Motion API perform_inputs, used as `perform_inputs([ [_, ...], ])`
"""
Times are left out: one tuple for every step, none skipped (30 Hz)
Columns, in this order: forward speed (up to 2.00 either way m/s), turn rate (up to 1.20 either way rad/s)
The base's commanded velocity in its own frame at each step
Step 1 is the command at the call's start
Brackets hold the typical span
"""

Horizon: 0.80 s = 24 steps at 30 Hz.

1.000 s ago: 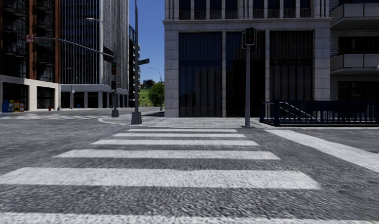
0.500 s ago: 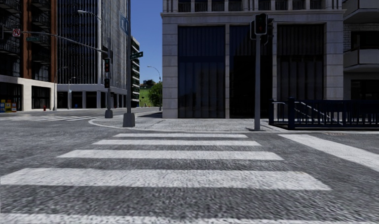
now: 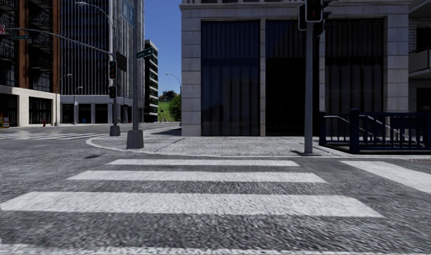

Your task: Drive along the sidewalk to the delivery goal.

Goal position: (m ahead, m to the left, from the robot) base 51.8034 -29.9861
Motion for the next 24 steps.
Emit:
perform_inputs([
  [2.00,0.00],
  [2.00,0.00],
  [2.00,0.00],
  [2.00,0.00],
  [2.00,0.00],
  [2.00,0.00],
  [2.00,0.00],
  [2.00,0.00],
  [2.00,0.00],
  [2.00,0.00],
  [2.00,0.00],
  [2.00,0.00],
  [2.00,0.00],
  [2.00,0.00],
  [2.00,0.00],
  [2.00,0.00],
  [2.00,0.00],
  [2.00,0.00],
  [2.00,0.00],
  [2.00,0.00],
  [2.00,0.00],
  [2.00,0.00],
  [2.00,0.00],
  [2.00,0.00],
])
